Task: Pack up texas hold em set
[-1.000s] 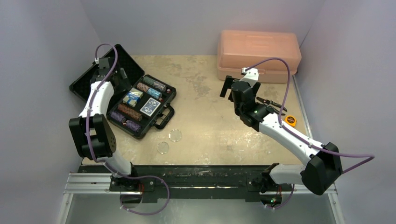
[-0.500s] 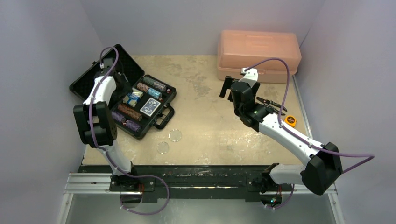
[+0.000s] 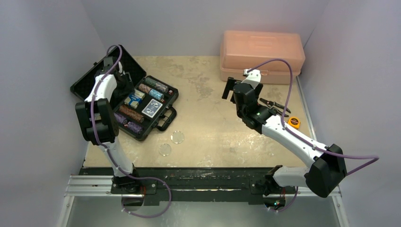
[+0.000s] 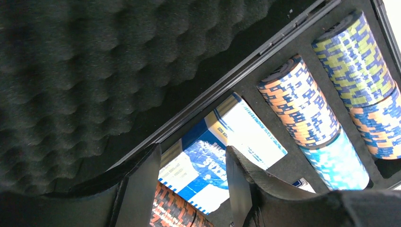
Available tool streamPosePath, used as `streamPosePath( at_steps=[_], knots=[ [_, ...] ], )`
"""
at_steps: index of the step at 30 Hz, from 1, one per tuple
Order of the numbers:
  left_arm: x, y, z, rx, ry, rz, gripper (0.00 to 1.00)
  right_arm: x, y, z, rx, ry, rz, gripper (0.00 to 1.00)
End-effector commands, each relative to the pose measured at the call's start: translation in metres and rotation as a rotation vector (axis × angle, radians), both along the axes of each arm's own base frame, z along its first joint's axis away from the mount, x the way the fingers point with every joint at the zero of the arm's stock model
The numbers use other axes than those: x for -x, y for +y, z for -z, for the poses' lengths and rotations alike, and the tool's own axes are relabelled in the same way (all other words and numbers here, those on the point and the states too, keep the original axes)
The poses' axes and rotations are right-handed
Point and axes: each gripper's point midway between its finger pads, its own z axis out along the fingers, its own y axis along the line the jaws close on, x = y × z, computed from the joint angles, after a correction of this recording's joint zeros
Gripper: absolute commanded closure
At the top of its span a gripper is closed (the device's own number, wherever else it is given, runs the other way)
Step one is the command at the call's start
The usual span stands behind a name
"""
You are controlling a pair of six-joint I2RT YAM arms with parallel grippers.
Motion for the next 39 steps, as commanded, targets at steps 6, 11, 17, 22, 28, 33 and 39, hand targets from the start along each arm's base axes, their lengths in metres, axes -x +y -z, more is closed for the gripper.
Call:
streamPosePath(
  at_steps=[6,11,17,22,28,33,39],
  knots=[
    [-0.002,-0.017,0.003,0.072,-0.032,0.144,0.48,0.001,-0.005,-0.013,-0.002,-0.048,0.031,0.01],
    [0.008,-0.018,0.012,0.077,0.015,0.148,0.49,0.001,-0.005,-0.013,-0.003,-0.049,0.028,0.01],
    [0.011,-0.028,0.014,0.122,0.017,0.167,0.51,0.002,-0.004,-0.015,-0.006,-0.054,0.028,0.01],
    [0.018,-0.037,0.014,0.13,0.024,0.175,0.53,0.003,-0.005,-0.016,-0.004,-0.058,0.03,0.01],
    [0.024,-0.045,0.024,0.126,0.071,0.179,0.53,0.004,-0.003,-0.018,-0.004,-0.062,0.027,0.01],
    [0.028,-0.05,0.028,0.145,0.077,0.16,0.55,0.005,-0.003,-0.019,-0.004,-0.065,0.026,0.01],
    [0.035,-0.06,0.037,0.183,0.112,0.143,0.57,0.006,-0.002,-0.019,-0.003,-0.068,0.025,0.01]
  ],
)
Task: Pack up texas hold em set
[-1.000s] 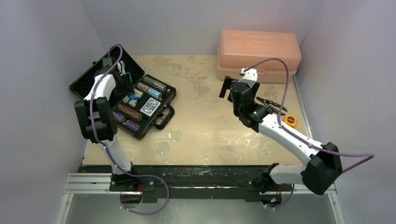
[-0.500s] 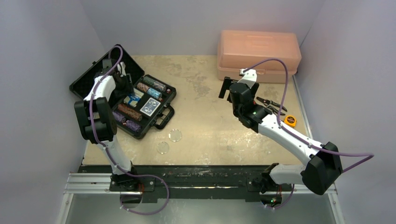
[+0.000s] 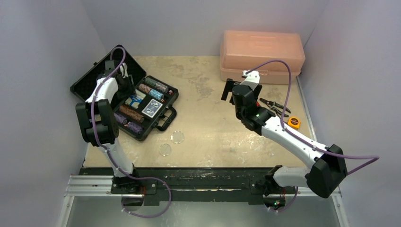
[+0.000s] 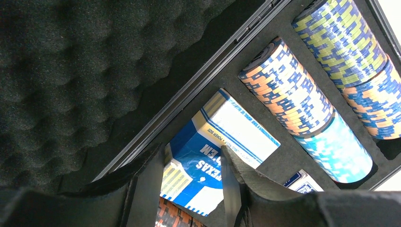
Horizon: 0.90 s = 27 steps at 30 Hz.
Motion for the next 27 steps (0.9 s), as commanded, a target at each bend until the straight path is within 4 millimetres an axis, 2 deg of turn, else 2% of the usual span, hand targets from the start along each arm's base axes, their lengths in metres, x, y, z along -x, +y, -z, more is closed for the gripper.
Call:
streamPosePath(
  at_steps=[1,5,12,20,25,27],
  knots=[
    [0.033,-0.037,0.024,0.112,0.147,-0.009,0.58,0.002,-0.005,-0.02,-0.017,-0.062,0.027,0.01],
    [0.039,-0.035,0.037,0.104,0.188,-0.055,0.59,0.002,-0.004,-0.02,-0.017,-0.063,0.026,0.01],
    [0.049,-0.033,0.036,0.081,0.215,-0.11,0.59,0.001,-0.004,-0.019,-0.011,-0.061,0.029,0.01],
    [0.063,-0.066,0.04,0.193,0.248,-0.101,0.59,0.001,-0.003,-0.018,-0.01,-0.059,0.027,0.01],
    [0.069,-0.092,0.047,0.341,0.261,-0.094,0.6,0.001,-0.002,-0.017,-0.011,-0.058,0.024,0.01],
    [0.072,-0.095,0.047,0.361,0.267,-0.097,0.59,0.001,-0.003,-0.016,-0.01,-0.056,0.025,0.01]
  ],
)
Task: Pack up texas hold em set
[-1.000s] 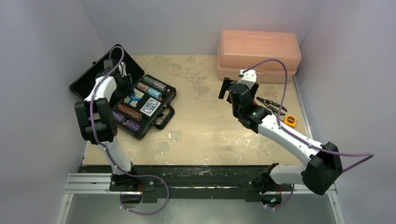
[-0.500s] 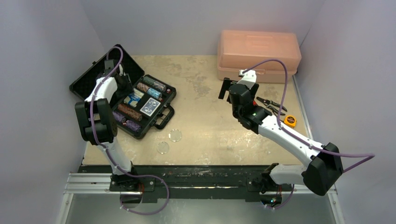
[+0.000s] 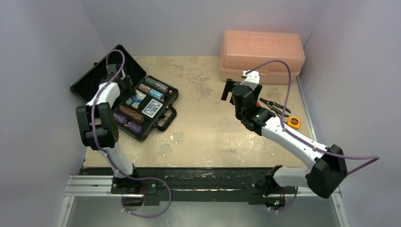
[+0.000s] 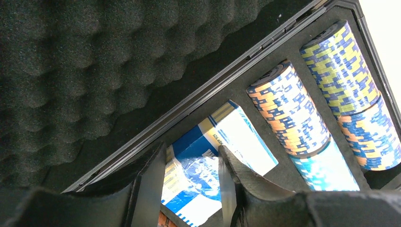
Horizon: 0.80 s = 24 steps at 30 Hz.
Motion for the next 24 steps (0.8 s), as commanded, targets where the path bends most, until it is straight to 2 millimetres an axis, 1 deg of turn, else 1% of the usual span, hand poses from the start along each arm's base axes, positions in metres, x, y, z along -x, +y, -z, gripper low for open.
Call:
streamPosePath(
  at_steps=[1,2,4,9,11,14,19,21,24],
  knots=[
    [0.072,-0.089,0.042,0.355,0.297,0.063,0.58,-0.001,-0.002,-0.014,-0.018,-0.047,0.02,0.01],
    [0.073,-0.088,0.041,0.354,0.308,0.06,0.57,-0.001,-0.002,-0.014,-0.018,-0.047,0.019,0.01],
    [0.075,-0.082,0.037,0.321,0.334,0.041,0.54,-0.001,-0.002,-0.013,-0.017,-0.047,0.021,0.01],
    [0.066,-0.066,0.01,0.219,0.281,0.05,0.39,-0.002,-0.001,-0.012,-0.014,-0.045,0.02,0.01],
    [0.063,-0.056,0.001,0.165,0.266,0.059,0.35,-0.002,-0.001,-0.012,-0.014,-0.045,0.02,0.01],
    [0.059,-0.045,-0.013,0.092,0.238,0.074,0.31,-0.002,-0.002,-0.012,-0.013,-0.045,0.021,0.01],
    [0.054,-0.034,-0.04,0.005,0.161,0.073,0.29,-0.002,-0.001,-0.012,-0.016,-0.045,0.019,0.01],
    [0.054,-0.032,-0.047,-0.014,0.148,0.069,0.26,-0.002,-0.002,-0.012,-0.015,-0.044,0.02,0.01],
    [0.054,-0.026,-0.047,-0.052,0.148,0.062,0.24,-0.002,-0.001,-0.012,-0.016,-0.044,0.018,0.01]
  ],
)
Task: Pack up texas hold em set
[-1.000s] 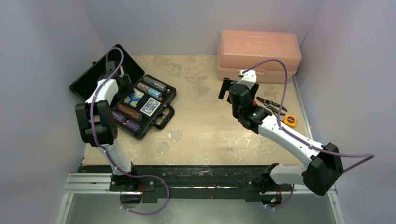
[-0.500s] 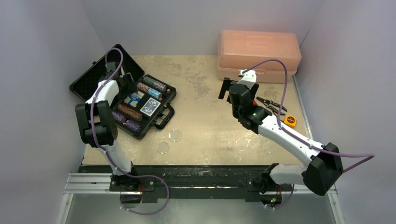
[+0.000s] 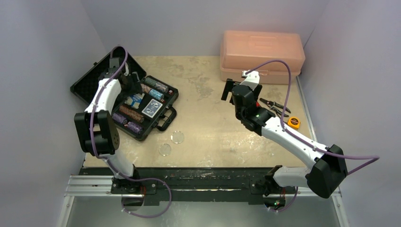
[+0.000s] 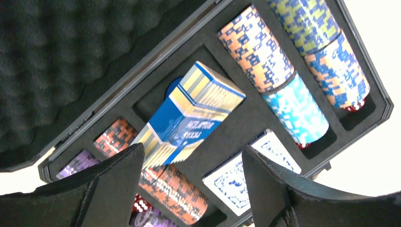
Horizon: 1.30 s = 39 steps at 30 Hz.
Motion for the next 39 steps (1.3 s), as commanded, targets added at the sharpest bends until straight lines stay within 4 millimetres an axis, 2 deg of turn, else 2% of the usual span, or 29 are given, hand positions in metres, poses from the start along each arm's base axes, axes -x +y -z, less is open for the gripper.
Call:
streamPosePath(
  at_steps=[1,6,9,13,16,19,23,25,31,36,39],
  knots=[
    [0.032,-0.011,0.001,0.004,0.117,0.022,0.24,-0.001,-0.001,-0.011,-0.017,-0.043,0.018,0.01],
    [0.024,-0.021,0.019,0.056,0.152,0.08,0.25,-0.001,-0.001,-0.012,-0.017,-0.043,0.019,0.01],
    [0.018,-0.024,0.031,0.077,0.18,0.102,0.3,-0.002,-0.001,-0.011,-0.017,-0.043,0.019,0.01],
    [0.009,-0.038,0.045,0.159,0.21,0.153,0.32,-0.001,-0.001,-0.011,-0.016,-0.042,0.018,0.01],
    [0.005,-0.049,0.046,0.213,0.202,0.178,0.32,-0.001,-0.001,-0.011,-0.014,-0.043,0.021,0.01],
    [0.007,-0.062,0.046,0.285,0.206,0.221,0.29,-0.002,-0.001,-0.01,-0.013,-0.042,0.022,0.01],
    [0.019,-0.067,0.049,0.302,0.272,0.245,0.28,-0.002,-0.001,-0.01,-0.012,-0.041,0.022,0.01],
    [0.023,-0.064,0.047,0.279,0.274,0.233,0.26,-0.002,-0.001,-0.009,-0.011,-0.04,0.021,0.01],
    [0.023,-0.034,0.026,0.114,0.261,0.178,0.17,-0.001,0.0,-0.01,-0.014,-0.04,0.017,0.01],
    [0.011,-0.01,0.011,-0.002,0.228,0.093,0.1,-0.001,0.0,-0.011,-0.015,-0.042,0.019,0.01],
    [0.0,-0.006,0.003,-0.011,0.189,0.067,0.08,-0.001,-0.001,-0.011,-0.013,-0.042,0.02,0.01]
  ],
)
